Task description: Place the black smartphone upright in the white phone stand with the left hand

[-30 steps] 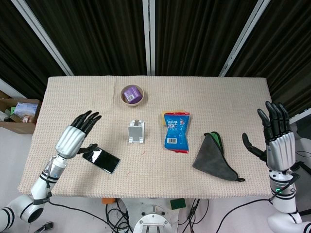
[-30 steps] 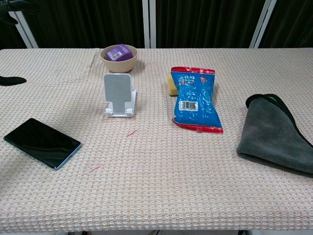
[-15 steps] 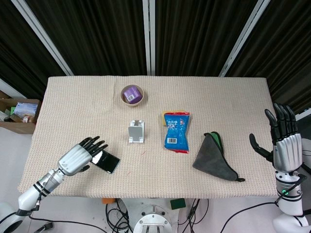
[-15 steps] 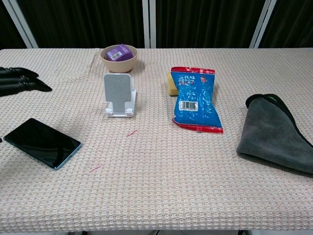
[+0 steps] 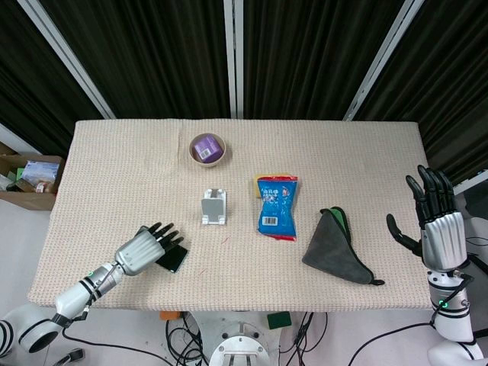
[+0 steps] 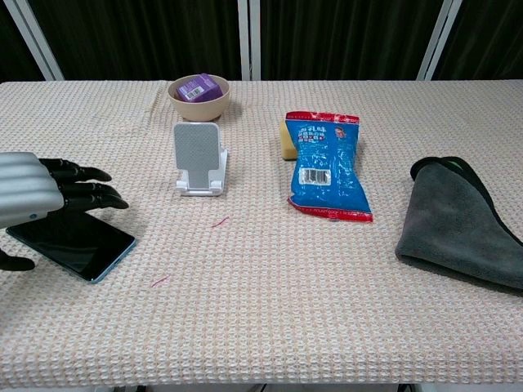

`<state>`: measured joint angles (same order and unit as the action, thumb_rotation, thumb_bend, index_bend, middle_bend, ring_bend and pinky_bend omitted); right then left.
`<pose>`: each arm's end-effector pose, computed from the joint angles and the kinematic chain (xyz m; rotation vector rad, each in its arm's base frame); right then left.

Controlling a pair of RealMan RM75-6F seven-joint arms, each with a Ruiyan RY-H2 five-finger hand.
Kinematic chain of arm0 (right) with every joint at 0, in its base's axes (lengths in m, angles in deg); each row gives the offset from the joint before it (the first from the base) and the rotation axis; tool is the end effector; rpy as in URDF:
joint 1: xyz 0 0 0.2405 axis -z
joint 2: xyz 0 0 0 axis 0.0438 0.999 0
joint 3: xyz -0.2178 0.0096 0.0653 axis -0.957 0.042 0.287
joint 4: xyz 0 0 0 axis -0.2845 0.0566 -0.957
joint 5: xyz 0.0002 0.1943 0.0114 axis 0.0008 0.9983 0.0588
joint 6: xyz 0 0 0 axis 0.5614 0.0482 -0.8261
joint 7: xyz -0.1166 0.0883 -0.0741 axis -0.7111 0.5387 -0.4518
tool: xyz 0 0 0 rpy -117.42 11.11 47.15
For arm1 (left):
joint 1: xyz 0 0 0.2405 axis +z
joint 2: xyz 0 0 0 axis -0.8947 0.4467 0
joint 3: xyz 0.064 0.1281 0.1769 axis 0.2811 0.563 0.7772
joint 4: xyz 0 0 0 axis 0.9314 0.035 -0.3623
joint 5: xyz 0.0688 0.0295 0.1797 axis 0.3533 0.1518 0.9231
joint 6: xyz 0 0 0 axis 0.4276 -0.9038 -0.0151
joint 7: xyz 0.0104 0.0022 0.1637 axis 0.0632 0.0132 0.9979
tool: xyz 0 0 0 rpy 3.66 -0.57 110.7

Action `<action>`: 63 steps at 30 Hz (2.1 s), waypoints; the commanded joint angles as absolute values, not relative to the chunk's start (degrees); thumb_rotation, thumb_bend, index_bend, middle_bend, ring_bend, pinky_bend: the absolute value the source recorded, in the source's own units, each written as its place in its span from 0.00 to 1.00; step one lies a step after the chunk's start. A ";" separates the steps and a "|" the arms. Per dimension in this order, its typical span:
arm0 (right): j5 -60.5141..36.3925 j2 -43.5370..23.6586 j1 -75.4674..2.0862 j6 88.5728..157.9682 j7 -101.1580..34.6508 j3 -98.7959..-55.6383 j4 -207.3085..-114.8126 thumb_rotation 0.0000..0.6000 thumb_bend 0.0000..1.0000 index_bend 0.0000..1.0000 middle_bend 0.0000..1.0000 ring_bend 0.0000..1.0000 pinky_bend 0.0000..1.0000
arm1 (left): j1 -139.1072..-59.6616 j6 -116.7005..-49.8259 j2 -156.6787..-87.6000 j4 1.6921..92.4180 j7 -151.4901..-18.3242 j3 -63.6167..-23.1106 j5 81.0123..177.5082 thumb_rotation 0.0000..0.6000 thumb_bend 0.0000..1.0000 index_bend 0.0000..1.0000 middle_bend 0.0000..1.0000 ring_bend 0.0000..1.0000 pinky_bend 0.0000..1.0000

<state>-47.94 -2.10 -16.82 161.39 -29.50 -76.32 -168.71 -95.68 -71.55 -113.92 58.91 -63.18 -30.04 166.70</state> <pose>-0.1971 -0.2431 0.1732 1.3203 -0.4753 1.4918 -0.2062 0.2505 0.0074 -2.3503 -0.3728 -0.5510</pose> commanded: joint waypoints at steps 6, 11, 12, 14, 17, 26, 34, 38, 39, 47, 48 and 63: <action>-48.21 -2.42 -16.68 161.90 -29.90 -76.49 -168.36 1.00 0.39 0.00 0.00 0.00 0.00 | -97.04 -68.39 -112.85 59.24 -65.11 -29.75 163.25 1.00 0.13 0.07 0.08 0.04 0.17; -48.07 -2.80 -16.61 162.01 -29.78 -76.57 -167.96 1.00 0.39 0.00 0.00 0.00 0.00 | -97.40 -67.27 -112.83 58.70 -65.10 -29.62 161.72 1.00 0.13 0.07 0.08 0.04 0.17; -47.98 -2.89 -16.61 162.02 -29.73 -76.54 -167.80 1.00 0.39 0.00 0.00 0.00 0.00 | -97.44 -67.19 -112.87 58.48 -65.10 -29.57 161.50 1.00 0.13 0.07 0.08 0.04 0.17; -47.91 -3.02 -16.61 162.03 -29.66 -76.55 -167.70 1.00 0.39 0.00 0.00 0.00 0.00 | -97.43 -67.14 -112.96 58.17 -65.05 -29.53 161.11 1.00 0.13 0.07 0.08 0.04 0.17; -48.26 -3.24 -16.61 162.07 -29.82 -76.83 -167.62 1.00 0.39 0.00 0.00 0.00 0.00 | -97.44 -67.27 -113.17 57.64 -65.45 -29.58 160.53 1.00 0.14 0.07 0.09 0.04 0.17; -48.61 -3.53 -16.65 162.22 -30.45 -76.99 -167.67 1.00 0.39 0.00 0.00 0.00 0.00 | -97.66 -67.06 -113.52 56.44 -65.16 -29.41 159.22 1.00 0.14 0.16 0.09 0.04 0.17; -48.23 -3.75 -16.63 161.92 -30.54 -77.04 -167.55 1.00 0.40 0.00 0.00 0.00 0.00 | -97.27 -68.92 -113.94 55.61 -66.52 -28.93 159.84 1.00 0.16 0.40 0.09 0.04 0.17; -48.13 -3.93 -16.65 161.76 -30.45 -77.13 -167.34 1.00 0.40 0.00 0.00 0.00 0.00 | -97.12 -70.08 -114.14 55.22 -68.35 -28.66 160.60 1.00 0.18 0.51 0.10 0.04 0.17; -48.12 -3.95 -16.65 161.74 -30.44 -77.14 -167.29 1.00 0.40 0.00 0.00 0.00 0.00 | -97.08 -70.45 -114.22 55.08 -68.86 -28.64 160.82 1.00 0.18 0.53 0.10 0.04 0.17; -47.90 -4.07 -16.69 161.66 -30.09 -77.10 -166.94 1.00 0.40 0.00 0.00 0.00 0.00 | -96.75 -74.57 -114.94 53.28 -73.82 -28.23 163.74 1.00 0.27 0.61 0.16 0.05 0.17; -47.91 -4.06 -16.67 161.66 -30.06 -77.14 -166.93 1.00 0.40 0.00 0.00 0.00 0.00 | -96.76 -74.85 -114.97 53.12 -74.42 -28.16 163.97 1.00 0.28 0.61 0.18 0.06 0.17; -48.03 -4.30 -16.69 161.57 -29.74 -77.43 -166.30 1.00 0.40 0.00 0.00 0.00 0.00 | -96.75 -78.25 -116.19 50.01 -80.10 -27.18 166.80 1.00 0.37 0.63 0.43 0.21 0.31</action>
